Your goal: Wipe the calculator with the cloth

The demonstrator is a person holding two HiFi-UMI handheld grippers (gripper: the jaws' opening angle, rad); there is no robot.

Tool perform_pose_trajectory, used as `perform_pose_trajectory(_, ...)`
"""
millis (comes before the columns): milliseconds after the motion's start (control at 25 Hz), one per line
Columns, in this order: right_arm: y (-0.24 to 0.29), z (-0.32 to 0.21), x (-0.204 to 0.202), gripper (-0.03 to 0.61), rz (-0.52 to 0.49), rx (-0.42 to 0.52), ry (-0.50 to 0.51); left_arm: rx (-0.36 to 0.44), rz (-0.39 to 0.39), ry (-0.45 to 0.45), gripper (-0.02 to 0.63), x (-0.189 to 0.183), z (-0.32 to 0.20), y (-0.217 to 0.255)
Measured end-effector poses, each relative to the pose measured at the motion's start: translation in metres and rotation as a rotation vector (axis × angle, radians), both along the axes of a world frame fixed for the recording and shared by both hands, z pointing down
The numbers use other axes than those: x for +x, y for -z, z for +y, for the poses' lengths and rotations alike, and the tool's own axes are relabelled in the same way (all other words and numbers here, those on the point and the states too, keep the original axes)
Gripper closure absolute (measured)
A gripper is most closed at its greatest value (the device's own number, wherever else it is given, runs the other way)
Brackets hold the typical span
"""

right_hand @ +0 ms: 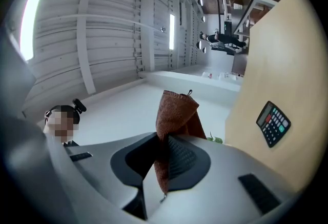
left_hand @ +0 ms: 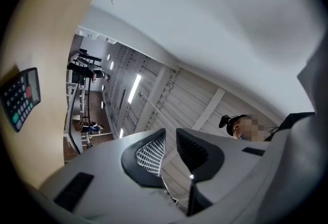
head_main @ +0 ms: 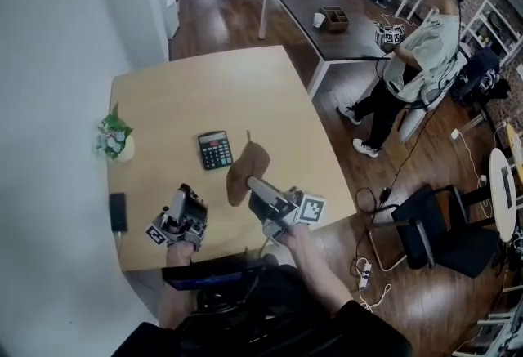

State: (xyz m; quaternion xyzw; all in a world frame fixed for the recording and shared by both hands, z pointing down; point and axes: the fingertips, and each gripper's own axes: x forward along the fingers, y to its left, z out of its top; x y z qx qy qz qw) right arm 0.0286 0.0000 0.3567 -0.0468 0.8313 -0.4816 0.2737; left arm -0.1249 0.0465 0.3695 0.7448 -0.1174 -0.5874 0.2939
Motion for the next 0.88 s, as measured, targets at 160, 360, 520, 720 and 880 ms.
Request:
perform_pose_trajectory(160, 0.006, 0.027, 0.022, 0.534, 0.008, 0.002, 0.017, -0.021, -0.061, 0.03, 0.548, 0.029, 0.022, 0.014)
perform_pose_trajectory(360, 0.004, 0.055, 0.07, 0.534, 0.013, 0.017, 0.02, -0.042, -0.142, 0.048, 0.548, 0.087, 0.062, 0.022)
perform_pose_trajectory(520, 0.01, 0.081, 0.092, 0.534, 0.033, 0.049, 0.045, -0.106, -0.181, 0.108, 0.548, 0.11, 0.1, 0.018)
perform_pose_trajectory(720, 0.02, 0.071, 0.089, 0.535, 0.018, 0.079, 0.059, -0.128, -0.199, 0.156, 0.549, 0.106, 0.092, 0.029)
perform_pose_trajectory(880, 0.02, 0.087, 0.09, 0.534, 0.022, 0.059, 0.071, -0.14, -0.172, 0.151, 0.557, 0.111, 0.102, 0.031)
